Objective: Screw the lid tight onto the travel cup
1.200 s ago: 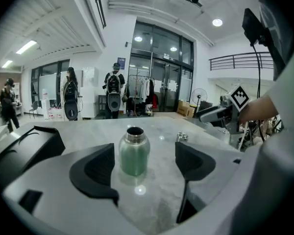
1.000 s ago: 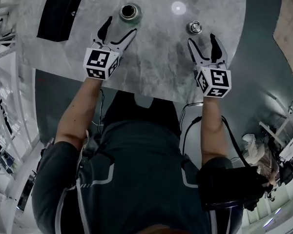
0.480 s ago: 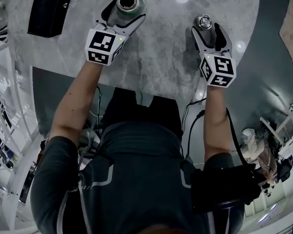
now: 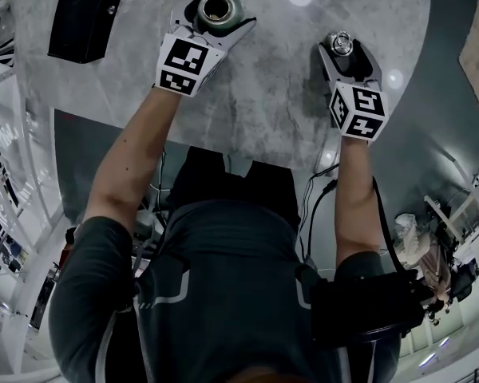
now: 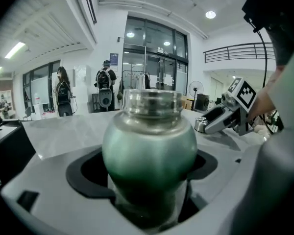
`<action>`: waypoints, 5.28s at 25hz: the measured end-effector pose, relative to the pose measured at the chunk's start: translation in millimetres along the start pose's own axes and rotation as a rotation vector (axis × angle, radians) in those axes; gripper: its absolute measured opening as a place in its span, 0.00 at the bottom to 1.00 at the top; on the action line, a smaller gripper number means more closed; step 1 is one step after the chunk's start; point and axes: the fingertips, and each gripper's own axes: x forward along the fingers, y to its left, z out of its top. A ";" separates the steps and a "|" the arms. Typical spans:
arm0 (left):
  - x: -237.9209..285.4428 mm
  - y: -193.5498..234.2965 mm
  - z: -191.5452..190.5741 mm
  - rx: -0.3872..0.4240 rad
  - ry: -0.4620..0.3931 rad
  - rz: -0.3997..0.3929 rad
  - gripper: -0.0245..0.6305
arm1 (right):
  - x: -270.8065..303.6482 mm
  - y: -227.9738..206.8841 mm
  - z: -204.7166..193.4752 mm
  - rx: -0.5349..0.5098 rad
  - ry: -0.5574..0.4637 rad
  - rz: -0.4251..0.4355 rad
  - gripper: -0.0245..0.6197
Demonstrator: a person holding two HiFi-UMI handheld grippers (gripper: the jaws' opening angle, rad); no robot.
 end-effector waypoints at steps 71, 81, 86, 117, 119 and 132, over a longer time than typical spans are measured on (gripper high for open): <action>-224.2 -129.4 256.8 0.158 -0.272 -0.259 0.65 | -265.9 84.0 223.4 -0.188 -0.292 0.238 0.47; -227.2 -173.4 266.5 0.245 -0.201 -0.397 0.65 | -316.2 138.0 276.6 -0.248 -0.350 0.441 0.47; -227.0 -188.4 272.0 0.250 -0.191 -0.434 0.65 | -339.2 173.7 292.9 -0.320 -0.358 0.583 0.47; -249.1 -211.6 260.2 0.314 -0.142 -0.428 0.65 | -358.0 259.3 267.4 -0.595 -0.223 0.786 0.47; -247.0 -204.8 258.3 0.317 -0.130 -0.402 0.65 | -352.2 258.8 269.6 -0.554 -0.240 0.745 0.47; -241.4 -203.2 257.8 0.297 -0.138 -0.406 0.65 | -343.9 249.1 273.1 -0.349 -0.314 0.623 0.47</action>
